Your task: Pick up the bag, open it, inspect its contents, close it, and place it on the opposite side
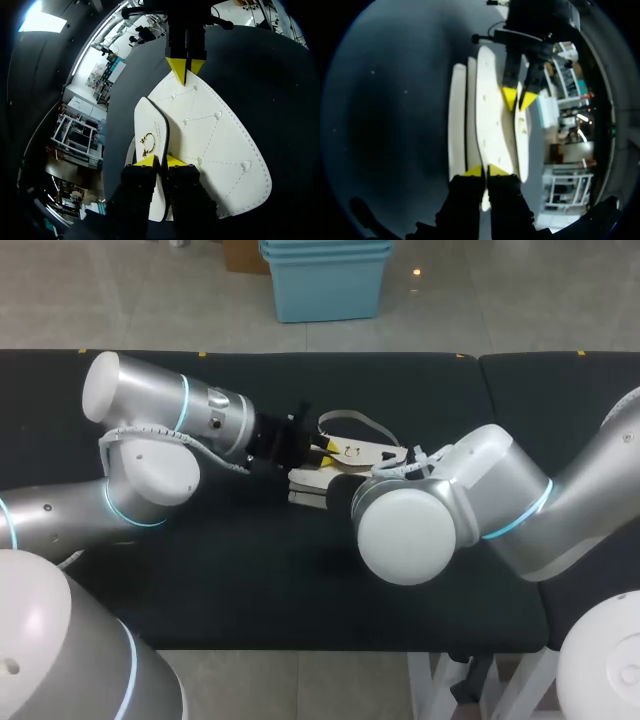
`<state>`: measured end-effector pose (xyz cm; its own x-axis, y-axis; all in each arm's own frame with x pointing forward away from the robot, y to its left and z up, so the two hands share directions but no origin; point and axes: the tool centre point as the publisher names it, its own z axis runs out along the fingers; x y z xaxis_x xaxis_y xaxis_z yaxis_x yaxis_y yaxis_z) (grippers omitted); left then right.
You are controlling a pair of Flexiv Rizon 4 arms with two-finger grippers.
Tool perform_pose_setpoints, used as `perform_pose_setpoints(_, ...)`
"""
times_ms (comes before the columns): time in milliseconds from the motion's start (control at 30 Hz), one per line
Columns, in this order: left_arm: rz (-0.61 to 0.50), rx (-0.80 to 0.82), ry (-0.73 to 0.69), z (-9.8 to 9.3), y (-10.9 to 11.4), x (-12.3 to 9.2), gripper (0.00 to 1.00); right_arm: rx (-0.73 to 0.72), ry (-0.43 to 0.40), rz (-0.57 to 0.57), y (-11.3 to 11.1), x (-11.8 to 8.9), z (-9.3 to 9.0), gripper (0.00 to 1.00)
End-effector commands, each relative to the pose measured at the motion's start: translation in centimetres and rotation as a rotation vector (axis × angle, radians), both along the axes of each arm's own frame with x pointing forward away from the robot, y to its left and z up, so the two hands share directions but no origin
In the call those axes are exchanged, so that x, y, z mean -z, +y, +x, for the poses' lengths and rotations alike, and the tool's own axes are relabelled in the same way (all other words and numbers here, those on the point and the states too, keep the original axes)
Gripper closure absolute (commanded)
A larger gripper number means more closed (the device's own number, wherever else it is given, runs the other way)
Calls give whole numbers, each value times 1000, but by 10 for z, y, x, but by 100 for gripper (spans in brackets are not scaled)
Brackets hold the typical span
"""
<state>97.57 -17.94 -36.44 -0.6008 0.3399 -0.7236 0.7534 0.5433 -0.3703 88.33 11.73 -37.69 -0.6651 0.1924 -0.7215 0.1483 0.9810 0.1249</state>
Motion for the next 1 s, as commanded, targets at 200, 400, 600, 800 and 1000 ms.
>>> perform_pose_setpoints(200,-71,0,-42,-19,14,-24,1,0,-4,0,0,3,-1,100)
perform_pose_setpoints(400,-126,15,-50,-24,17,-46,0,0,-4,0,0,3,-1,100)
perform_pose_setpoints(600,-166,-6,-31,-23,21,-57,2,0,-4,0,0,3,-1,100)
perform_pose_setpoints(800,-186,-46,-10,-22,28,-64,4,-7,-3,6,2,-3,0,0)
perform_pose_setpoints(1000,-189,-111,25,-24,37,-76,0,-16,27,35,0,-21,-6,0)
